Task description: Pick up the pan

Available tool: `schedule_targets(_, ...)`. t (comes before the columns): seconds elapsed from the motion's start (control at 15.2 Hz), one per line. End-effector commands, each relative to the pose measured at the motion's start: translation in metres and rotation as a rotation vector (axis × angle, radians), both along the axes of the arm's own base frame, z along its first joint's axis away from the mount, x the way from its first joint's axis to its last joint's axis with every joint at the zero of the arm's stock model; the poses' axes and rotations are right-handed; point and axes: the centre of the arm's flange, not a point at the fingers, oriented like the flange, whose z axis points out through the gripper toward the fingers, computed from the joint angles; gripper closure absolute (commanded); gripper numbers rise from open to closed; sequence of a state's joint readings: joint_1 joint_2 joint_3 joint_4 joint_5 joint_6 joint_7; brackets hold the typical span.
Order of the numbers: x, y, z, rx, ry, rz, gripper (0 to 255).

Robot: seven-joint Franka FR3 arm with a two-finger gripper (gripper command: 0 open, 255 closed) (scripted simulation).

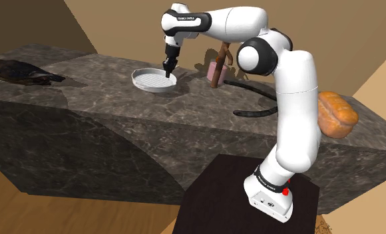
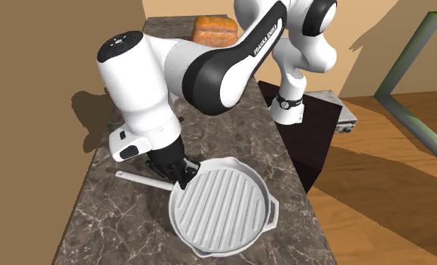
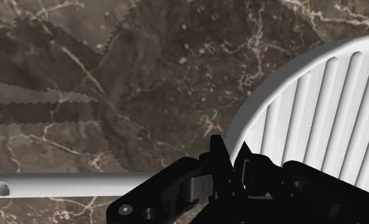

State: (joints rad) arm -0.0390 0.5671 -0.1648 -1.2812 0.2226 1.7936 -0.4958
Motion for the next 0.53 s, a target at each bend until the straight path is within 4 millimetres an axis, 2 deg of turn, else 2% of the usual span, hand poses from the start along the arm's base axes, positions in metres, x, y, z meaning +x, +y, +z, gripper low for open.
schedule_targets(0.0, 0.000, 0.000, 0.012, 0.000, -0.001, 0.000, 255)
schedule_targets(0.33, 0.000, 0.000, 0.039, 0.000, -0.001, 0.000, 255)
schedule_targets(0.46, 0.000, 0.000, 0.039, 0.000, -0.001, 0.000, 255)
